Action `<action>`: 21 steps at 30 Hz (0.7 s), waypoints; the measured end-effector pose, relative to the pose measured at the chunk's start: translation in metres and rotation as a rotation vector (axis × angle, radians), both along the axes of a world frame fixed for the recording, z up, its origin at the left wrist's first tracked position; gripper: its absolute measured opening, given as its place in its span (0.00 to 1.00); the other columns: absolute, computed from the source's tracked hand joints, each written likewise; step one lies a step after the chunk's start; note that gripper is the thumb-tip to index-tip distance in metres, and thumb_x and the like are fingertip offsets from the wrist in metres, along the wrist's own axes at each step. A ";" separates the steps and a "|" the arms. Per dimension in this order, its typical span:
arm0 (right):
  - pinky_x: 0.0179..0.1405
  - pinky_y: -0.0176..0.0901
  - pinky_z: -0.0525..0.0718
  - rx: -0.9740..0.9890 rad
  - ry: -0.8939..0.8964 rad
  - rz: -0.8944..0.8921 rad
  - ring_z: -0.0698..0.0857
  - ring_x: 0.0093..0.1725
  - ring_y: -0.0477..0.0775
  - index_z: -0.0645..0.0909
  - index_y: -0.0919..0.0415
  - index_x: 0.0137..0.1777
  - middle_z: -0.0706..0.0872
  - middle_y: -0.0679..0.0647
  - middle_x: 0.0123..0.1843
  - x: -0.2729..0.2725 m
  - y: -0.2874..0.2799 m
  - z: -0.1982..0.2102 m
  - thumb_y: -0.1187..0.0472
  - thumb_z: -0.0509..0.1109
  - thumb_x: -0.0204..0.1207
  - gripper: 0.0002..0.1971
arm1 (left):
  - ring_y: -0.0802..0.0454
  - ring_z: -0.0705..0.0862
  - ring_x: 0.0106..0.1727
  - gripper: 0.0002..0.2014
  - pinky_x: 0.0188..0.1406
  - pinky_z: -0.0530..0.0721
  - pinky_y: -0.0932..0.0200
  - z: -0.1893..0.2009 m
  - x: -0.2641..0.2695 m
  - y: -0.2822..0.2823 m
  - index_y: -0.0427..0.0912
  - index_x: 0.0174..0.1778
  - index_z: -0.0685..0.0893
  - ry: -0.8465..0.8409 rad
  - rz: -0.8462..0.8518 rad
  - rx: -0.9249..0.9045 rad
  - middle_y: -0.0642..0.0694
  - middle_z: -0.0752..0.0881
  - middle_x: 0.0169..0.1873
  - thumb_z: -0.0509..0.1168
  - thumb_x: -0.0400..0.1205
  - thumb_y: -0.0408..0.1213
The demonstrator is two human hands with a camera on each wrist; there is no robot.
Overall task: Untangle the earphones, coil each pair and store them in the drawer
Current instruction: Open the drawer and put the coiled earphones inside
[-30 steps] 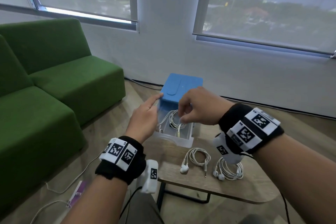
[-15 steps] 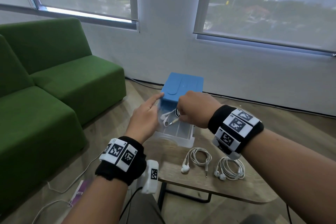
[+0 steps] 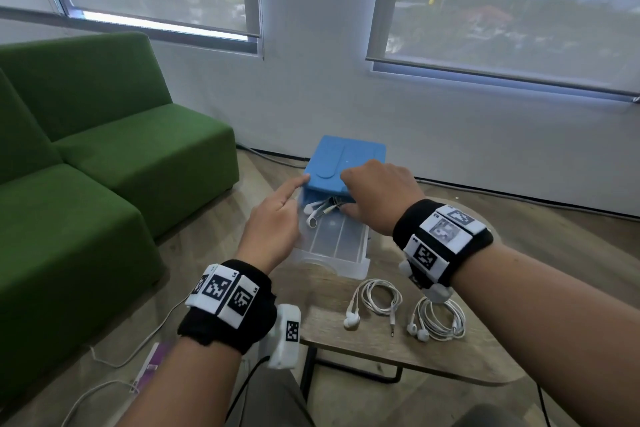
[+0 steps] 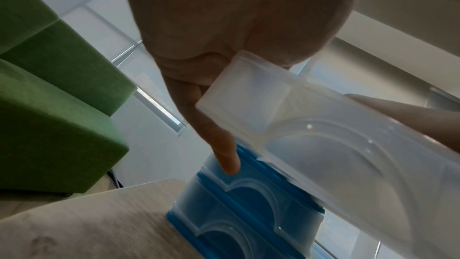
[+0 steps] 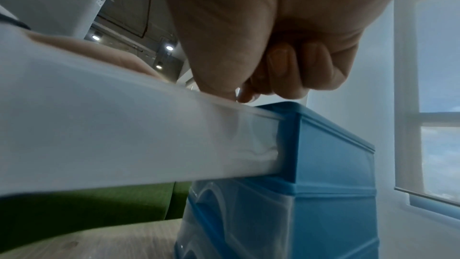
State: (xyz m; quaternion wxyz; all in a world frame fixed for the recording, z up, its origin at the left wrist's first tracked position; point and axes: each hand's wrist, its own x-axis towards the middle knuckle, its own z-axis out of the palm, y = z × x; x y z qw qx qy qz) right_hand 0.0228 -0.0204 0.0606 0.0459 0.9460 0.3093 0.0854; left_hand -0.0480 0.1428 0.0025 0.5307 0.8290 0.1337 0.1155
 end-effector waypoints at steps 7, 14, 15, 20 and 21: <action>0.36 0.48 0.75 0.502 0.203 -0.045 0.77 0.33 0.47 0.73 0.54 0.31 0.79 0.46 0.30 0.001 -0.035 -0.005 0.47 0.77 0.74 0.19 | 0.49 0.76 0.30 0.31 0.46 0.89 0.37 0.001 0.001 -0.001 0.75 0.69 0.83 -0.009 0.016 -0.027 0.51 0.80 0.33 0.50 0.84 0.33; 0.31 0.21 0.72 0.375 0.451 -0.221 0.79 0.36 0.40 0.88 0.59 0.46 0.86 0.47 0.39 -0.014 -0.091 -0.033 0.61 0.74 0.77 0.03 | 0.50 0.77 0.30 0.29 0.48 0.89 0.35 0.003 -0.003 -0.006 0.67 0.73 0.84 -0.021 0.040 -0.048 0.54 0.80 0.33 0.51 0.87 0.31; 0.30 0.22 0.72 0.286 0.522 -0.229 0.80 0.37 0.39 0.89 0.56 0.49 0.86 0.45 0.41 -0.017 -0.098 -0.039 0.62 0.75 0.76 0.04 | 0.51 0.77 0.30 0.29 0.48 0.89 0.37 0.003 -0.003 -0.006 0.66 0.73 0.84 -0.026 0.039 -0.047 0.55 0.81 0.34 0.51 0.87 0.31; 0.37 0.33 0.75 0.115 0.658 -0.271 0.83 0.42 0.45 0.87 0.50 0.47 0.86 0.45 0.44 -0.020 -0.125 -0.071 0.62 0.83 0.66 0.12 | 0.53 0.73 0.28 0.30 0.43 0.88 0.42 0.003 -0.002 -0.007 0.64 0.73 0.85 -0.041 0.054 -0.038 0.52 0.79 0.31 0.51 0.86 0.29; 0.37 0.34 0.77 0.112 0.678 -0.278 0.84 0.41 0.46 0.86 0.50 0.45 0.86 0.45 0.43 -0.020 -0.127 -0.074 0.61 0.84 0.66 0.11 | 0.53 0.73 0.27 0.30 0.44 0.90 0.40 0.002 -0.002 -0.007 0.65 0.73 0.85 -0.038 0.060 -0.040 0.52 0.78 0.30 0.51 0.86 0.29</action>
